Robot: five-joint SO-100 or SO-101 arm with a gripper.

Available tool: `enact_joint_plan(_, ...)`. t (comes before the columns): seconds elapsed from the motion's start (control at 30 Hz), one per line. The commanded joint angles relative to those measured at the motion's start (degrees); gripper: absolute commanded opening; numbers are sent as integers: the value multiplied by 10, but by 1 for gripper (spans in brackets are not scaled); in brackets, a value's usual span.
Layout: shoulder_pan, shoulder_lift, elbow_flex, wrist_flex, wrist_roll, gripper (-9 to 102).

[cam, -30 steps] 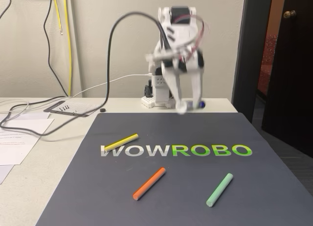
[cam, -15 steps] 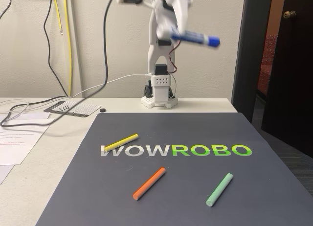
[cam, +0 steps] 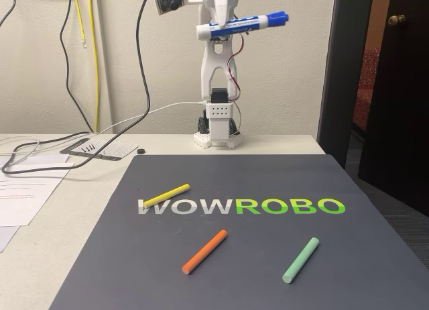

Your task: Pick up the blue marker.

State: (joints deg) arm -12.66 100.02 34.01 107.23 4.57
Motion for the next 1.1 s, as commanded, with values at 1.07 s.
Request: enact_joint_plan(1.07, 11, 715, 1140, -443, 44, 0)
